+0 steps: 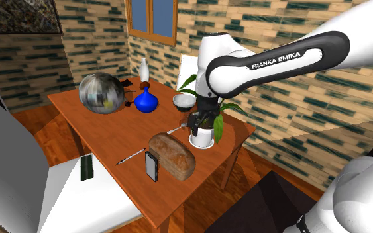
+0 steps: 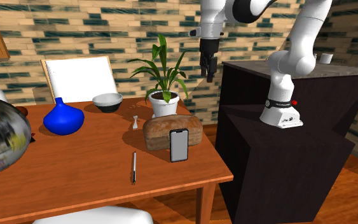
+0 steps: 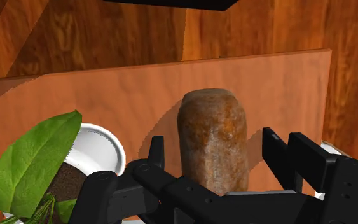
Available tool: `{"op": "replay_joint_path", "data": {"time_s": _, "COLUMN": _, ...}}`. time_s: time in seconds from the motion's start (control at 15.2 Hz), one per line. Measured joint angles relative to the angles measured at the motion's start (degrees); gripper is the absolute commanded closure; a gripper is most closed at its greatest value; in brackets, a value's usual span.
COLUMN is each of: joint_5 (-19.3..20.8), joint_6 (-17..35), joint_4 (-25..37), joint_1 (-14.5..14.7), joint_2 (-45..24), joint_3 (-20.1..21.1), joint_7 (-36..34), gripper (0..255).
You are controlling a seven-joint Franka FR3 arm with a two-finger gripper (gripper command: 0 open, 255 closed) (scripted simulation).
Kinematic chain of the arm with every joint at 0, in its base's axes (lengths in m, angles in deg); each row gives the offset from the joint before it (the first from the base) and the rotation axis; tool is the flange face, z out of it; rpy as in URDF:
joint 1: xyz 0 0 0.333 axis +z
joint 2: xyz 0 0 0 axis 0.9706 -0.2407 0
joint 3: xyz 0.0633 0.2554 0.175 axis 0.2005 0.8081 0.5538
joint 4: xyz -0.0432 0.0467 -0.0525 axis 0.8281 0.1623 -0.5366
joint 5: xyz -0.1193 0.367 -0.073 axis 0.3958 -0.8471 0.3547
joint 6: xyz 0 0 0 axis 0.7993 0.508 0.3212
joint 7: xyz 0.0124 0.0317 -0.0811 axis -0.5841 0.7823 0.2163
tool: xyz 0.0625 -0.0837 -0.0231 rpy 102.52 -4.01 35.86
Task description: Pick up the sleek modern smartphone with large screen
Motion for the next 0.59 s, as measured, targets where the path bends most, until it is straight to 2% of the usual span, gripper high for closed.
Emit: {"op": "replay_joint_path", "data": {"time_s": 0.59, "joint_5": 3.56, "joint_6": 7.22, "joint_4": 10.94, "joint_1": 2.32, "joint_2": -18.86, "joint_3": 3.73, "joint_7": -6.38, "gripper": 0}}
